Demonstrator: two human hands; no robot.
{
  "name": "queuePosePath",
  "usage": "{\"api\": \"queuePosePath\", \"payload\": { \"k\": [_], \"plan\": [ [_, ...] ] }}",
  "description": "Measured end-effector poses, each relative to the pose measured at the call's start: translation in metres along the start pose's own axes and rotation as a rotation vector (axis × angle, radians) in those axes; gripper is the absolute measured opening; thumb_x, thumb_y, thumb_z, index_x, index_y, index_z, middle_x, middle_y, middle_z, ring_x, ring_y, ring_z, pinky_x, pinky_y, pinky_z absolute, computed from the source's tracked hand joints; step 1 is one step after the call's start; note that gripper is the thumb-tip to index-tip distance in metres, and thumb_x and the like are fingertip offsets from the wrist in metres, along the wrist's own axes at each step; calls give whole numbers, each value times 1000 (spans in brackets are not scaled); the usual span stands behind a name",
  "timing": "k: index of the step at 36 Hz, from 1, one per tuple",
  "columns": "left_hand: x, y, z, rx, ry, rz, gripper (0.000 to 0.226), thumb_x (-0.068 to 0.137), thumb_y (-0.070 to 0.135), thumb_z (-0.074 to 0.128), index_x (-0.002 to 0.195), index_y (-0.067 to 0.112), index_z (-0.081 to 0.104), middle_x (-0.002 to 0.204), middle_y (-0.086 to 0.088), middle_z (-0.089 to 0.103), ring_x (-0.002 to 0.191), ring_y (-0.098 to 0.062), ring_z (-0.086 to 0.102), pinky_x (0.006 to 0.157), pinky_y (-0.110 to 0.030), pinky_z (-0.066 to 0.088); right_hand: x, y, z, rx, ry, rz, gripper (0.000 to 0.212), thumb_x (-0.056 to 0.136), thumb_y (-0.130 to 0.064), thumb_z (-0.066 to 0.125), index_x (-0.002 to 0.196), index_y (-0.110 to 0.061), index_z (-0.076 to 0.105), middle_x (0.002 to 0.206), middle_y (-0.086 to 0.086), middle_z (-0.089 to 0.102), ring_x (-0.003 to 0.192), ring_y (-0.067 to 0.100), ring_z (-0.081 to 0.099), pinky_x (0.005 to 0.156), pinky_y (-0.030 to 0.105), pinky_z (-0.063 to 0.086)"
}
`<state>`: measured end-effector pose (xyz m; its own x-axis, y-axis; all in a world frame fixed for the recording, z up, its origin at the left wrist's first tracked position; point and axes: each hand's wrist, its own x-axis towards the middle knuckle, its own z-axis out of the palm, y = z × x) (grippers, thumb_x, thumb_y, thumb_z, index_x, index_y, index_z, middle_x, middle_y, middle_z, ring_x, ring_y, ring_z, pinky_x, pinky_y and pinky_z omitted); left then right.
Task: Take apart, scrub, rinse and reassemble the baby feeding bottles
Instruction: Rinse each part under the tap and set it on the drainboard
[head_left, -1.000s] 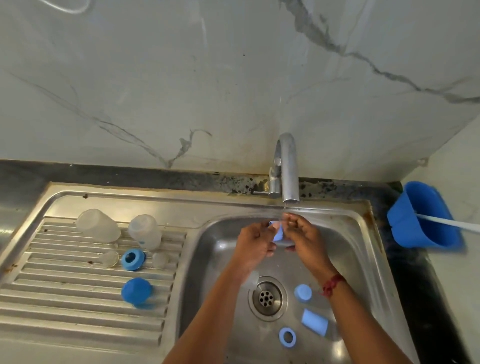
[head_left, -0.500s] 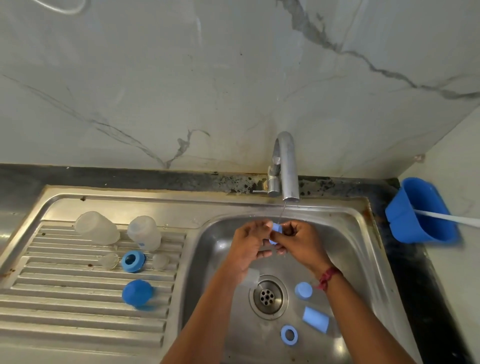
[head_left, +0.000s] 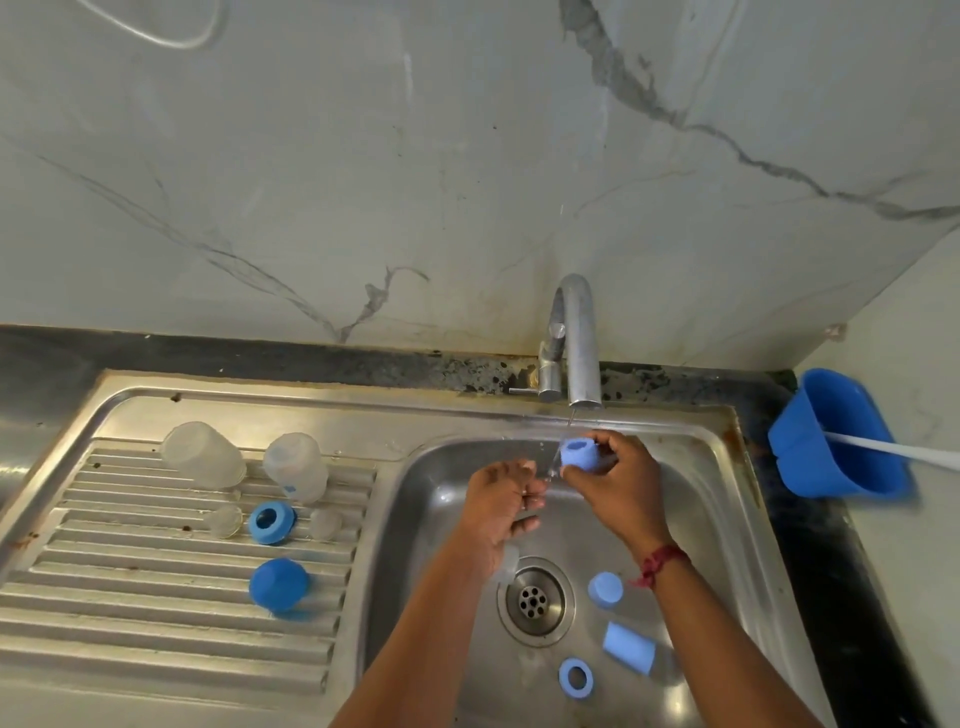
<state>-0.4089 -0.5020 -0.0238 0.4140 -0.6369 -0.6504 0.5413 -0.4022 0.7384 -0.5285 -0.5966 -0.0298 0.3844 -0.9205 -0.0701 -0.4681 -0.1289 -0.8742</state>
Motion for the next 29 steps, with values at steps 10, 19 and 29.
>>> {"api": "queuePosePath", "payload": {
  "k": [10, 19, 29],
  "plan": [
    [-4, -14, -14, -131, 156, -48, 15, 97, 18, 58, 109, 10, 62, 81, -5, 68, 68, -17, 61, 68, -31, 51, -13, 0, 14, 401, -139, 154, 53, 70, 19, 69, 101, -24, 68, 105, -4, 72, 99, 15, 68, 76, 18, 54],
    [-7, -19, -27, -154, 195, -32, 14, 97, 19, 60, 107, 10, 63, 85, -6, 70, 72, -18, 63, 74, -34, 53, -16, -7, 11, 944, -472, 410, 47, 79, -22, 56, 121, -3, 62, 81, 15, 64, 65, 24, 67, 58, 32, 57],
    [-13, -24, -30, -167, 219, -75, 25, 96, 17, 60, 117, 4, 63, 84, -7, 69, 70, -17, 62, 76, -35, 54, -10, -14, 3, 869, -472, 492, 40, 98, -44, 43, 95, -7, 58, 59, 7, 48, 37, 11, 36, 35, 19, 31]
  ]
}}
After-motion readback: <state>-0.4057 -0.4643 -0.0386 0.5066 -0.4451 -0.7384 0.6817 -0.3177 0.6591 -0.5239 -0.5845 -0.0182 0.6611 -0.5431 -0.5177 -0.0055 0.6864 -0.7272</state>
